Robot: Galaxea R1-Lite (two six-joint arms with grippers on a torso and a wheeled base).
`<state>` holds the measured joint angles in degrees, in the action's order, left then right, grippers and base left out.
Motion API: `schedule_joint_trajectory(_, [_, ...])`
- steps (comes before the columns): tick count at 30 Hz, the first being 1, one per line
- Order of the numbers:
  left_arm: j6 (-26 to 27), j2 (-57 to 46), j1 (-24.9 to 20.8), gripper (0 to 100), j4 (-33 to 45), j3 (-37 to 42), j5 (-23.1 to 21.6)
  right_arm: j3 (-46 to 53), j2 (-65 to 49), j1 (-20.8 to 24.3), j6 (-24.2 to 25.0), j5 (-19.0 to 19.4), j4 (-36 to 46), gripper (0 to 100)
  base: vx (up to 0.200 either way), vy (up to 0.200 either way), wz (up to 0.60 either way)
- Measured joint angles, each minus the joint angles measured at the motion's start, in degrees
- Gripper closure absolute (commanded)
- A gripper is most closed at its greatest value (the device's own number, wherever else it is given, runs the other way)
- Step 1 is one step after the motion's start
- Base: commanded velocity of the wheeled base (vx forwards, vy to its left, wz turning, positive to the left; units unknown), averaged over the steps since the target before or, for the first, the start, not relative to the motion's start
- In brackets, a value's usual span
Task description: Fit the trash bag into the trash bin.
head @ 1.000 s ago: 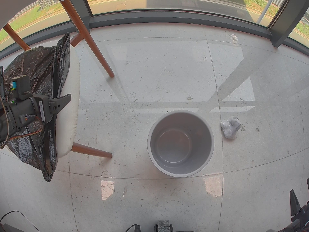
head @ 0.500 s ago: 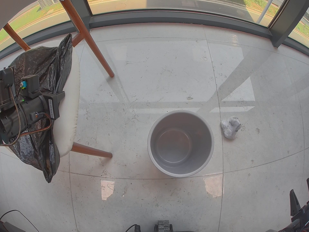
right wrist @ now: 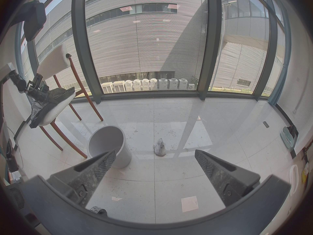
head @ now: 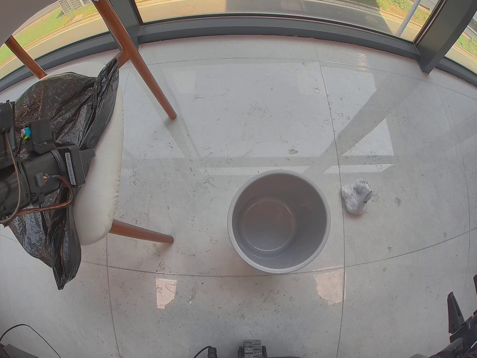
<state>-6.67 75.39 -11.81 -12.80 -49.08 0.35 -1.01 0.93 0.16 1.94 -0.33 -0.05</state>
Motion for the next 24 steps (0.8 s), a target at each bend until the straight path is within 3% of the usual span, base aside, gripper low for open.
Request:
schedule_joint_trajectory(6, [-15.12,-2.38,-1.30,100,4.84,-3.69,-5.55,0.00,0.00,0.00,0.00,0.00,-0.02,0,0.000,0.000,0.00])
schedule_joint_trajectory(15, [-35.18,-7.41,-8.87,100,7.45,-8.02,-22.52,0.00,0.00,0.00,0.00,0.00,-0.02,0,0.000,0.000,0.00])
schedule_joint_trajectory(24, [-41.53,-9.96,-16.30,100,7.58,-13.96,-27.81,0.00,0.00,0.00,-0.02,-0.02,-0.02,0,0.000,0.000,0.00])
